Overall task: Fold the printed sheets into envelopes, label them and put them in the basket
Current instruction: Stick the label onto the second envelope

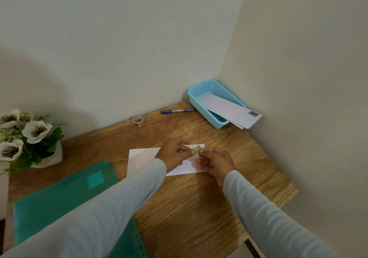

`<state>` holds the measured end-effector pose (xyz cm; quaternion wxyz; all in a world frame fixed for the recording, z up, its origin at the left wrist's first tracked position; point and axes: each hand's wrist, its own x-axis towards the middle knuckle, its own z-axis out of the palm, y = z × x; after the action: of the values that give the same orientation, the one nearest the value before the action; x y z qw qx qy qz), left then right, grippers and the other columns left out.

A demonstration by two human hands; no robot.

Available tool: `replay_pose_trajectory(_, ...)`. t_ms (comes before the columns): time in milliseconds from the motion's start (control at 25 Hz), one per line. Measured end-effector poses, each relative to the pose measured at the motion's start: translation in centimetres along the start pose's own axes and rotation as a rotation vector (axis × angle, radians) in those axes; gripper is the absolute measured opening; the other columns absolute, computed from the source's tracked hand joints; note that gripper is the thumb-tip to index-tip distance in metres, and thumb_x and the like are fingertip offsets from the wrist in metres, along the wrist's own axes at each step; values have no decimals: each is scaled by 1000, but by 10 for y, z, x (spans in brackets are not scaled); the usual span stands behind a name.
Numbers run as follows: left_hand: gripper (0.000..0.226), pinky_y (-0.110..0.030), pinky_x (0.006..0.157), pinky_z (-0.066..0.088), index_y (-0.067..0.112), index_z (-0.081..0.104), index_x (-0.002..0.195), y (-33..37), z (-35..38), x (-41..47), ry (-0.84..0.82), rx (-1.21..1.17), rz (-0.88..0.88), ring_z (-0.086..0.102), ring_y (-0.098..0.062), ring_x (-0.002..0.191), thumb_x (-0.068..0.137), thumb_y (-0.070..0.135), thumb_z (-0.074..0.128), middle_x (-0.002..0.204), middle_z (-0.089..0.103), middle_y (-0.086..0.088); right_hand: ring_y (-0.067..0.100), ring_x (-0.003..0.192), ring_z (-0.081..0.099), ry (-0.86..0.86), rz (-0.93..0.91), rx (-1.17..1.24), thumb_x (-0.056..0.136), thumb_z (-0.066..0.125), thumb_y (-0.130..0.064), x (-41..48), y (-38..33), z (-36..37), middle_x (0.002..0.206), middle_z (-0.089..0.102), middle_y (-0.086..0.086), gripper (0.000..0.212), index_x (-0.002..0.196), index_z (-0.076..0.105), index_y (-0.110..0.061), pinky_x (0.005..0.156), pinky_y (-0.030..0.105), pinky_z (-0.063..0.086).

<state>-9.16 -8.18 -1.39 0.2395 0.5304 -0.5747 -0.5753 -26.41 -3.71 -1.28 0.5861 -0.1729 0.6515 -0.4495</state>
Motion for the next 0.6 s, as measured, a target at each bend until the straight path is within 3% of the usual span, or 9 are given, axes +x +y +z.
replay_pose_trajectory(240, 24, -27, 68, 58, 29, 69, 105, 4, 8, 6, -18, 94, 40, 71, -11, 79, 87, 16, 78, 84, 76, 2, 23, 77, 77, 35, -53, -60, 88, 77, -2, -6, 2, -8, 96, 79, 12, 13, 100, 74, -7, 66, 32, 62)
replay_pose_trajectory(360, 27, -24, 73, 53, 31, 68, 108, 1, 6, 8, -31, 143, 47, 70, -6, 79, 88, 16, 78, 83, 76, 7, 22, 75, 76, 68, -92, -140, 86, 78, -3, -6, 1, -10, 99, 76, 10, 19, 102, 71, -11, 64, 31, 62)
replay_pose_trajectory(440, 31, -26, 79, 53, 33, 67, 114, -3, 7, 9, 12, 226, 95, 68, -5, 85, 88, 20, 77, 91, 74, 11, 23, 77, 76, 95, -122, -185, 87, 78, -2, -2, 2, -10, 101, 75, 8, 20, 102, 70, -12, 65, 32, 64)
replay_pose_trajectory(600, 36, -30, 96, 51, 38, 61, 126, -19, 4, 11, 113, 663, 237, 56, -8, 108, 92, 36, 71, 125, 60, 16, 23, 82, 77, 188, -162, -190, 88, 76, 1, 12, 2, -4, 100, 75, 7, 17, 97, 68, -11, 73, 37, 65)
